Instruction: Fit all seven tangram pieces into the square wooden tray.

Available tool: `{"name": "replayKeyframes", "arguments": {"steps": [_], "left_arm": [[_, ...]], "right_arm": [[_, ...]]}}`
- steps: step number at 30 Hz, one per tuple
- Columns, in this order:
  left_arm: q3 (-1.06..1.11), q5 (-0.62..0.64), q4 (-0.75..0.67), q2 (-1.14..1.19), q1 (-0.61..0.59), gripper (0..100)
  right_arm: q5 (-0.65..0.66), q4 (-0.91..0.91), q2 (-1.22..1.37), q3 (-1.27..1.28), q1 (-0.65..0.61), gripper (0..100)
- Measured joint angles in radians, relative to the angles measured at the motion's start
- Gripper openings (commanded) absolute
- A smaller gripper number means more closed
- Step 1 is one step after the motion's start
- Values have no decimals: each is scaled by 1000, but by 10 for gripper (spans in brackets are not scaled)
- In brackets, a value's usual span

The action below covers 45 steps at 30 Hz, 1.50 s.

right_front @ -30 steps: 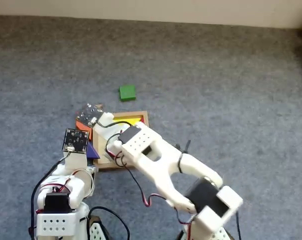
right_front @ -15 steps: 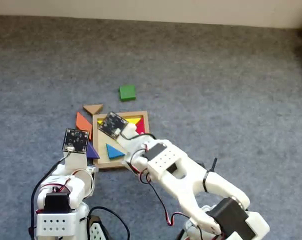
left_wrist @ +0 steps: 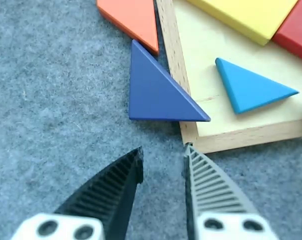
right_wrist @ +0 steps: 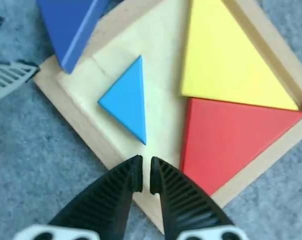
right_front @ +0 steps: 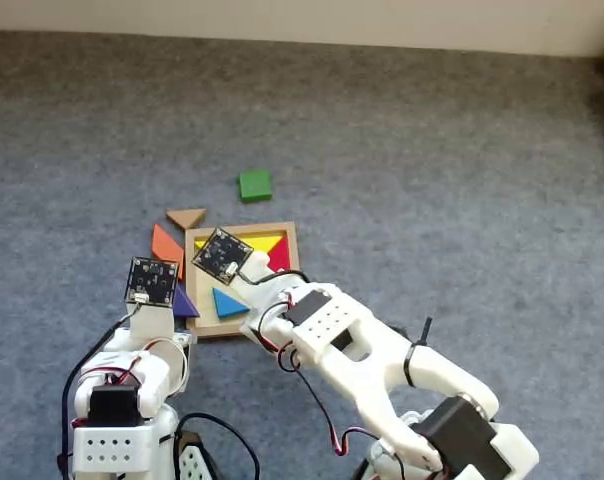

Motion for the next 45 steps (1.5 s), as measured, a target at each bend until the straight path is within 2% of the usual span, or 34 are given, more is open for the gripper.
{"name": "replayKeyframes", "arguments": {"steps": [8, 23, 29, 36, 45], "left_arm": [[0, 0, 0, 0, 0, 140], [0, 0, 0, 0, 0, 140], [0, 0, 0, 0, 0, 140], [0, 0, 0, 0, 0, 140], [0, 0, 0, 0, 0, 140]], "right_arm": [[-35, -130, 0, 9, -2, 45], [-40, -135, 23, 9, -26, 45], [-117, -135, 23, 9, 52, 45], [-130, -140, 92, -28, 75, 47], [-138, 107, 285, -311, 127, 48]]}}
